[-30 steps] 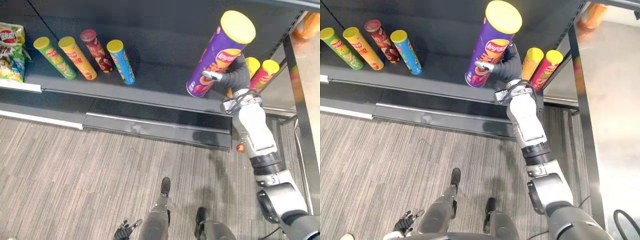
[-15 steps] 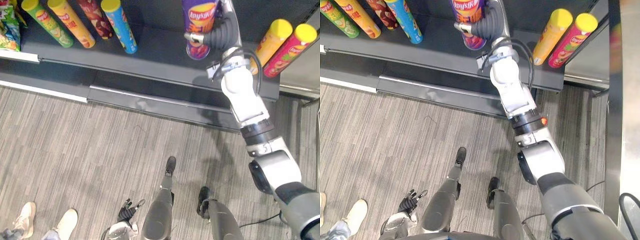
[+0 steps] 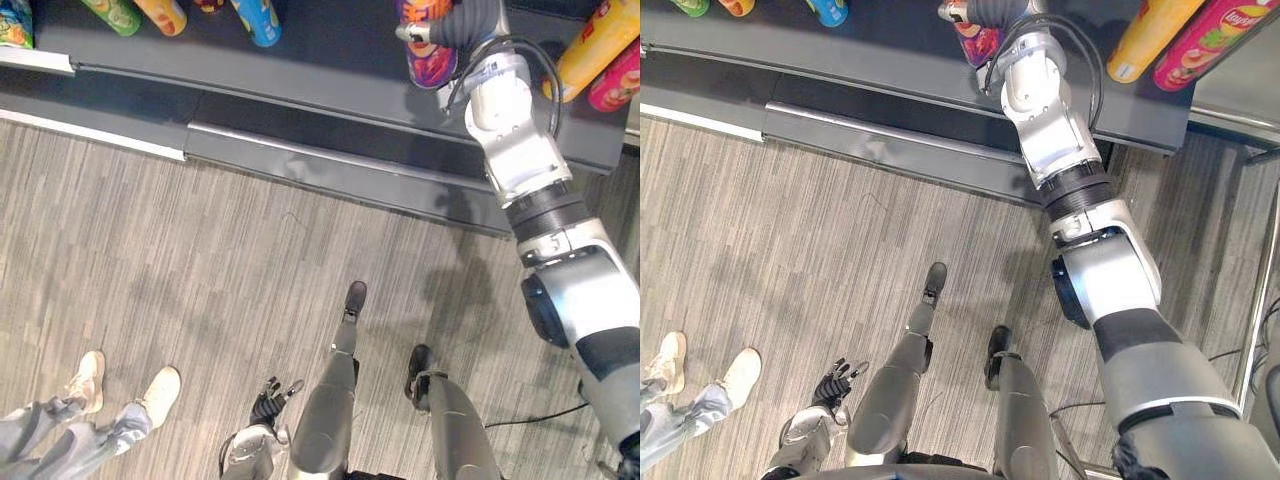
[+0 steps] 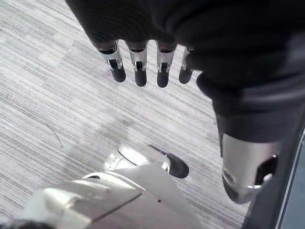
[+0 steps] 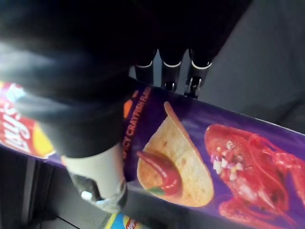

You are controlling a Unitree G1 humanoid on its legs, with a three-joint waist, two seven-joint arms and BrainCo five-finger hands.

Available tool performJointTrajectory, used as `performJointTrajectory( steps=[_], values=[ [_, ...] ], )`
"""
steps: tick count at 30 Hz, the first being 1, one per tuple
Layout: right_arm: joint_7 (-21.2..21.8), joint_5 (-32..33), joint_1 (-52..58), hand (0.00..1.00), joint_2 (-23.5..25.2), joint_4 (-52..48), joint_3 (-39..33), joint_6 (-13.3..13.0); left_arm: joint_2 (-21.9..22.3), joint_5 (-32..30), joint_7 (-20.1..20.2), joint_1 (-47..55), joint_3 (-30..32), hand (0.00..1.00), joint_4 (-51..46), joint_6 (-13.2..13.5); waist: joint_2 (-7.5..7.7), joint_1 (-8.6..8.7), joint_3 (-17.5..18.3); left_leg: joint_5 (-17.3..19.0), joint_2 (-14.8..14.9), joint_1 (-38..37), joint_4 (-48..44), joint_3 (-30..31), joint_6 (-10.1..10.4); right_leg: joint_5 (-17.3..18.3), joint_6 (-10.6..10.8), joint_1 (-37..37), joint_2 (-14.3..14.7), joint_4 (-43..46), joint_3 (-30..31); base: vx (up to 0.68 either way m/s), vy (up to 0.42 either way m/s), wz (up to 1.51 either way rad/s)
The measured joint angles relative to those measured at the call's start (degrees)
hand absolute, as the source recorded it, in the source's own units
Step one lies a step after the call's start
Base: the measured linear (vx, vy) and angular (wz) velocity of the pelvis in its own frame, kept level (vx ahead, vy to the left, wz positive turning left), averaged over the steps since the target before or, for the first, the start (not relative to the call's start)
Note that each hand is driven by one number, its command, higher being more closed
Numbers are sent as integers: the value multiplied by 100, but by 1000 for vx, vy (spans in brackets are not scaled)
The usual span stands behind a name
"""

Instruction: Put the gum and the chips on the shelf.

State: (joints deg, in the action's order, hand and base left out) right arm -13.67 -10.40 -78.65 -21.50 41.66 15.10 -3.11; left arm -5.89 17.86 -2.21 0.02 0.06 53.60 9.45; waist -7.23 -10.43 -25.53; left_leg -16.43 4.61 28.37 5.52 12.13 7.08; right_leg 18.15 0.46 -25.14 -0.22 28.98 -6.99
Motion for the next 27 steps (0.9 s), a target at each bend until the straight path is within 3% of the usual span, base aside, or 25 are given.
performJointTrajectory(
  steps=[11,15,18,27],
  values=[
    [47,266,-241,100,-173,449,333,6,-26,230,-7,-32,-246,0,18,11,-105,-94,-48,-20,-3,246,-1,1,19,9,8,-272,8,24,60,22,-49,-1],
    [8,263,-275,100,-337,463,325,8,-22,248,-14,-173,-435,0,75,6,-267,-161,-118,-45,-8,402,-1,11,32,10,8,-470,3,115,89,1,-32,-2],
    [-79,248,-275,100,-356,469,320,19,52,451,-34,-306,-440,0,85,20,-361,-226,-146,-74,-7,538,-1,-37,35,22,23,-678,-5,224,143,6,-44,-9],
    [-520,234,-255,100,-254,-14,41,46,149,690,-186,-453,-403,0,48,73,-403,-257,-142,-112,-21,795,-2,-141,82,104,12,-1156,-27,536,346,15,-65,-8]
  ],
)
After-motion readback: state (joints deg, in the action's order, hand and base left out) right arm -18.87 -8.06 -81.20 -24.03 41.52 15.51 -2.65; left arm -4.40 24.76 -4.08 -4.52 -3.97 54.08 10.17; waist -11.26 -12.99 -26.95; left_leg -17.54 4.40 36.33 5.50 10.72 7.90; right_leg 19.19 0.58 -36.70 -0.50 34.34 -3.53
